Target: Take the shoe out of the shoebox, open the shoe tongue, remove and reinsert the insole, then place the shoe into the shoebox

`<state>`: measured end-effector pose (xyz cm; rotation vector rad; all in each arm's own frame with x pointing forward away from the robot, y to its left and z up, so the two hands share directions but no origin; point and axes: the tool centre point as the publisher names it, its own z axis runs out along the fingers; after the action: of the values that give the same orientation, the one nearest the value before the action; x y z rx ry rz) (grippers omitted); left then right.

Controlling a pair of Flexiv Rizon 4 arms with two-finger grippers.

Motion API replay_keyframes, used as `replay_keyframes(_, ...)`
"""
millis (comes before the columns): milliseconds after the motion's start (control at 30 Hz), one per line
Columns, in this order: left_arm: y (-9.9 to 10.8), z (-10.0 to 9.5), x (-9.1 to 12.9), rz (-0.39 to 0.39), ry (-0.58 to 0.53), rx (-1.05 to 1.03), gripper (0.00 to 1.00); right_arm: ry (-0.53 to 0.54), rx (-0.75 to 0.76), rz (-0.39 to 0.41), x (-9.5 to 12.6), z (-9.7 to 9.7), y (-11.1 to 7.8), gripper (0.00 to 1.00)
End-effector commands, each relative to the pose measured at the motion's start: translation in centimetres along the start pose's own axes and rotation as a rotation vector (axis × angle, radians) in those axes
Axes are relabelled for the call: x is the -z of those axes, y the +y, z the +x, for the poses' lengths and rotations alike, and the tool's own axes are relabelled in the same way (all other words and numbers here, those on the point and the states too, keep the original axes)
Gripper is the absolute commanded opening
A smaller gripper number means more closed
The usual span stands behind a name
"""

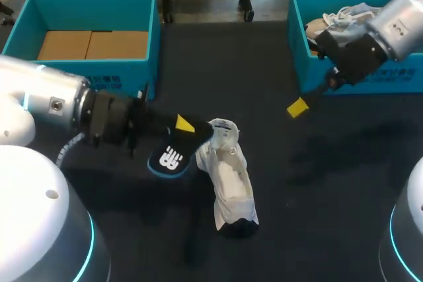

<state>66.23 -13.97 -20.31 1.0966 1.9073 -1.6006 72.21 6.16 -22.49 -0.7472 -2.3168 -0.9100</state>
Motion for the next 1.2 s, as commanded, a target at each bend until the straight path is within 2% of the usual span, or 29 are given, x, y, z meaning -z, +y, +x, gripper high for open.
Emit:
replay_keyframes(33, -2.5, 1.4, -1.1, -0.004, 0.006, 0.027, 0.00, -0.333, 0.265, 0.223, -1.2, 1.3, -1.0, 1.00)
replay_keyframes(100, -3.7, 2.1, -1.4, 0.049, 0.006, 0.084, 0.00, -0.372, 0.394, 0.218, -2.5, 1.3, -2.2, 1.00)
replay_keyframes(133, -4.3, 2.4, -1.5, 0.061, 0.011, 0.093, 0.00, -0.363, 0.409, 0.214, -3.2, 1.0, -2.9, 1.00)
replay_keyframes(167, -4.8, 2.6, -1.3, 0.026, 0.021, 0.066, 0.00, -0.363, 0.409, 0.214, -3.2, 1.0, -2.9, 1.00)
replay_keyframes(533, -4.8, 2.6, -1.3, 0.026, 0.021, 0.066, 0.00, -0.363, 0.409, 0.214, -3.2, 1.0, -2.9, 1.00)
replay_keyframes(567, -4.7, 2.8, -1.7, 0.029, 0.028, 0.070, 0.00, -0.411, 0.438, 0.277, -3.3, 1.1, -2.4, 1.00)
replay_keyframes(633, -4.6, 3.2, -2.2, 0.078, 0.021, 0.105, 0.00, -0.468, 0.492, 0.335, -3.6, 1.6, -2.4, 1.00)
replay_keyframes(700, -4.5, 3.8, -2.7, 0.105, 0.015, 0.141, 0.00, -0.519, 0.555, 0.337, -4.6, 1.8, -3.1, 1.00)
replay_keyframes(867, -5.3, 5.0, -4.2, 0.161, 0.024, 0.207, 0.00, -0.583, 0.579, 0.379, -7.2, 1.5, -5.1, 1.00)
replay_keyframes(933, -5.6, 5.3, -4.7, 0.138, 0.050, 0.198, 0.00, -0.585, 0.554, 0.411, -8.2, 1.3, -5.6, 1.00)
replay_keyframes(1200, -5.6, 5.3, -4.7, 0.138, 0.050, 0.198, 0.00, -0.585, 0.554, 0.411, -8.2, 1.3, -5.6, 1.00)
